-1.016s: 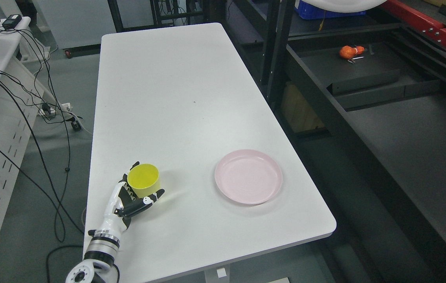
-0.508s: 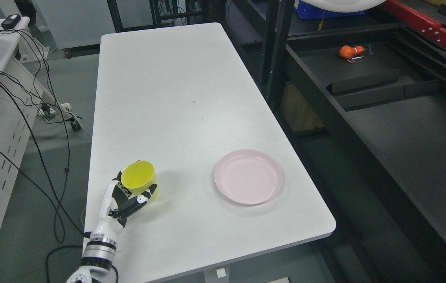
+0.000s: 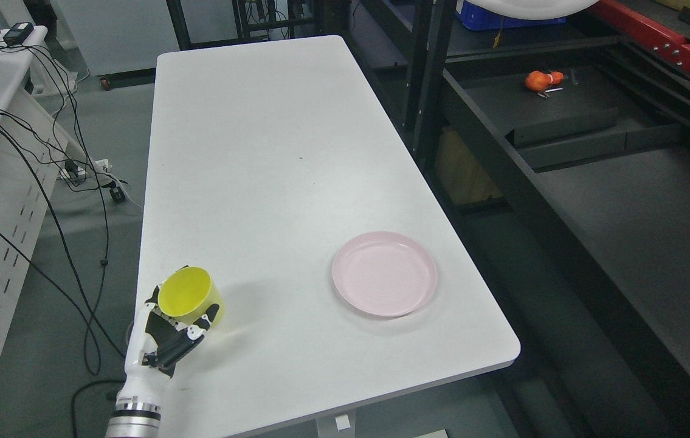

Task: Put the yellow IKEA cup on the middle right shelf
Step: 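Hold the yellow cup in the left hand while turning toward the shelf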

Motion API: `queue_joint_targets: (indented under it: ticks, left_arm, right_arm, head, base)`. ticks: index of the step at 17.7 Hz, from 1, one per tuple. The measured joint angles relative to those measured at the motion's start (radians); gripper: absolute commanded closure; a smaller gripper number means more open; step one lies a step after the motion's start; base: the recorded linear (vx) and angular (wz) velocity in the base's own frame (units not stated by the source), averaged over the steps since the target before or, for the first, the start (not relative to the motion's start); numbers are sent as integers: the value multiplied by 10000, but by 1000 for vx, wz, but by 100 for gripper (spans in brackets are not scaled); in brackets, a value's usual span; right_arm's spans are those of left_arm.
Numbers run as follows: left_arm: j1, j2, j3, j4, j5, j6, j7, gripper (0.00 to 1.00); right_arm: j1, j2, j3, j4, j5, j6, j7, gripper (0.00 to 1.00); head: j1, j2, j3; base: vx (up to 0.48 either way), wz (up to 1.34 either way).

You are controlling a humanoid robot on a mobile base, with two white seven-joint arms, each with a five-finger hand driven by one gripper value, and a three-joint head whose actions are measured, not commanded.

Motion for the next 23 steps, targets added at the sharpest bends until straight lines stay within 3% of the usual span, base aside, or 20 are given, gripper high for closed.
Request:
queue_joint_targets:
  ticks: [11,23]
  left_arm:
    - [921,224,98,-630,99,-516,-12,100]
    - [1115,358,99,-927,111,-523,-11,100]
  right_arm:
    - [0,0,0,0,0,0,1,1]
    - [-1,0,0,-1,0,0,4,1]
  head:
    - [0,0,0]
    - [0,0,0]
  base:
    - [-36,31]
    - [-201,-73]
